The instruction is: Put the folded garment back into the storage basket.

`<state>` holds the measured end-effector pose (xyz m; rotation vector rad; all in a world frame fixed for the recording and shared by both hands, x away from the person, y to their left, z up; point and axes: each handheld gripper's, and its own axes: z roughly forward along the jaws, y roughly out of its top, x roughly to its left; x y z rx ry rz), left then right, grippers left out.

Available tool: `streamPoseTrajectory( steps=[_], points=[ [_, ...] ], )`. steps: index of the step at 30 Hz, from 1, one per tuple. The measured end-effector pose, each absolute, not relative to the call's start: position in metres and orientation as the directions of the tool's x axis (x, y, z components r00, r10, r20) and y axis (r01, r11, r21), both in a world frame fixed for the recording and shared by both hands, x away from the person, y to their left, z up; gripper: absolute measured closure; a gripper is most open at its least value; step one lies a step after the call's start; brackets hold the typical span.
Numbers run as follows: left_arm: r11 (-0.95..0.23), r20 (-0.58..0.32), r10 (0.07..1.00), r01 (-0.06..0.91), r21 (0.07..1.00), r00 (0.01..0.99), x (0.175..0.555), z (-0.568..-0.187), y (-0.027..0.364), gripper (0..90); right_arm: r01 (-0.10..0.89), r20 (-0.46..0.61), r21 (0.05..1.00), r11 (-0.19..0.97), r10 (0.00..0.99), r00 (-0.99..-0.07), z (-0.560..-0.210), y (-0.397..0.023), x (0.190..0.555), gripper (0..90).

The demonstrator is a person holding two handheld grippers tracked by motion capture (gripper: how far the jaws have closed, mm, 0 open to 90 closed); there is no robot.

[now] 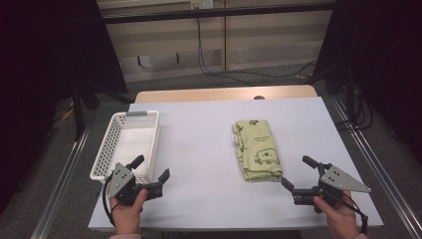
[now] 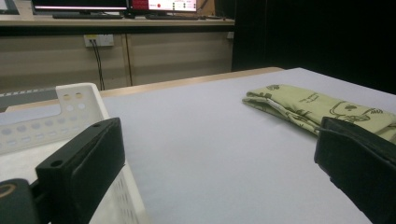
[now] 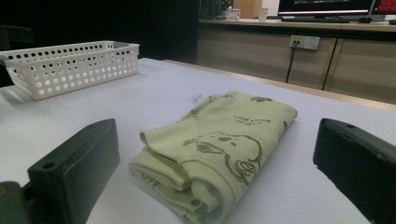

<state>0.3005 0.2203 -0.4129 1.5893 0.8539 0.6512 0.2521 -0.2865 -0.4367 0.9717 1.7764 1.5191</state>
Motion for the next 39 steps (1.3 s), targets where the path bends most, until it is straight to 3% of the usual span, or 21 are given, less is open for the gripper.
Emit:
streamPoseTrajectory(
  steps=[15, 39],
  points=[
    [-0.047, -0.081, 0.788, 0.190, 0.981, 0.611, 0.307, -0.411, 0.209, 1.7, 0.142, 0.009, 0.986, 0.085, 0.829, -0.559, -0.436, -0.286, 0.252, 0.2],
    [-0.093, -0.093, 0.699, 0.219, 0.971, 0.709, 0.327, -0.409, 0.153, 1.7, 0.135, 0.002, 0.987, 0.091, 0.822, -0.569, -0.436, -0.285, 0.254, 0.4]
  ],
)
